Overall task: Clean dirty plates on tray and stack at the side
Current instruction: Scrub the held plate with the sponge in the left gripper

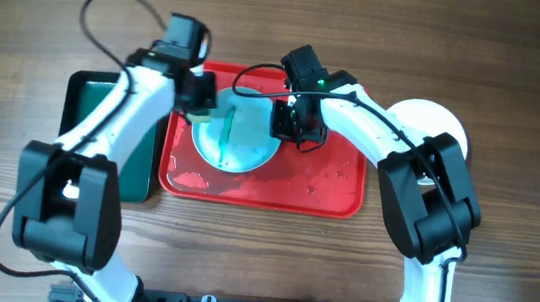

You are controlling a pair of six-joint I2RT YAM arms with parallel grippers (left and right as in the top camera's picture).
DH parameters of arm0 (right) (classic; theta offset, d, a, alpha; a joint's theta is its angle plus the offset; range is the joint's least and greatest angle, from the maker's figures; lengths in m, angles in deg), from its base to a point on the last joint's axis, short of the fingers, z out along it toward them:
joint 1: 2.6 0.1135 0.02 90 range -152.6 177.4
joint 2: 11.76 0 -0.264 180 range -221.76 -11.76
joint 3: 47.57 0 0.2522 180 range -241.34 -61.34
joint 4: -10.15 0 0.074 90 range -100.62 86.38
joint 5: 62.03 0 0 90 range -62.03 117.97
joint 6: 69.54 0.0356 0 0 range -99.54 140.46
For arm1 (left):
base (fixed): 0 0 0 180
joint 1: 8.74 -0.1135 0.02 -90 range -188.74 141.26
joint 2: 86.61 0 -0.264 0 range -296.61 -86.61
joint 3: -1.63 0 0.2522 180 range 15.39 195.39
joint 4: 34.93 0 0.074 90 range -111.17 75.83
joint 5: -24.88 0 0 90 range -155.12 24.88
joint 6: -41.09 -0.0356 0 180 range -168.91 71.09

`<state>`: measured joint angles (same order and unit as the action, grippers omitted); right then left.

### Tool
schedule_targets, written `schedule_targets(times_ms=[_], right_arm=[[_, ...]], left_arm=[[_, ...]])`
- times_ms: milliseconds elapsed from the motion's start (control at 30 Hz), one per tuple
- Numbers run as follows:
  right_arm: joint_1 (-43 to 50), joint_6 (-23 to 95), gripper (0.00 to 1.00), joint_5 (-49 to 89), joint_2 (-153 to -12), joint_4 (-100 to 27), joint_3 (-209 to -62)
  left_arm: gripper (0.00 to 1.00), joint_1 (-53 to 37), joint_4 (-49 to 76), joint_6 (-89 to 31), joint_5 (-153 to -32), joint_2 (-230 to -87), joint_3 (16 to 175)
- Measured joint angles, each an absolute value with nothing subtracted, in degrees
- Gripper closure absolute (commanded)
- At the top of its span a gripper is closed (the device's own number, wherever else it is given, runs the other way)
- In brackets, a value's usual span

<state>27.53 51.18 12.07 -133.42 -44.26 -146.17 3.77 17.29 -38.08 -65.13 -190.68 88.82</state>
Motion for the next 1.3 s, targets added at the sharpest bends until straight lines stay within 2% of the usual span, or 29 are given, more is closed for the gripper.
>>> schedule_targets(times_ms=[133, 333, 500, 600, 767, 833, 900, 1100, 1300], right_arm=[[27.5, 49.7, 0.96, 11.2, -133.5, -44.3, -146.1], [27.5, 49.1, 0.96, 11.1, -133.5, -44.2, -146.1], [27.5, 48.6, 0.96, 11.0, -133.6, -44.2, -146.1], [27.5, 48.4, 0.96, 11.0, -133.6, -44.2, -146.0], [27.4, 48.4, 0.96, 11.1, -133.6, -44.2, -146.0], [27.0, 48.4, 0.96, 11.3, -133.6, -44.0, -146.0], [26.5, 48.7, 0.96, 11.8, -133.6, -43.1, -146.0], [26.6, 49.1, 0.96, 11.7, -133.6, -42.9, -146.0], [27.3, 49.1, 0.96, 10.8, -133.6, -43.1, -146.0]], left_arm=[[0.96, 7.4, 13.5, -41.7, -65.3, -192.0, 88.8], [0.96, 7.9, 13.4, -44.0, -66.4, -199.4, 89.0], [0.96, 8.6, 22.5, -45.4, -67.3, -199.3, 90.1], [0.96, 10.7, 29.8, -51.8, -71.8, -199.3, 90.3], [0.96, 13.1, 31.2, -59.3, -79.0, -199.6, 89.6], [0.96, 13.1, 27.4, -57.0, -77.8, -199.6, 89.4], [0.96, 13.1, 22.0, -49.3, -72.8, -199.5, 89.3], [0.96, 13.0, 11.6, -26.6, -51.2, -200.0, 89.3], [0.96, 13.0, 20.5, -22.5, -46.7, -200.1, 89.5]])
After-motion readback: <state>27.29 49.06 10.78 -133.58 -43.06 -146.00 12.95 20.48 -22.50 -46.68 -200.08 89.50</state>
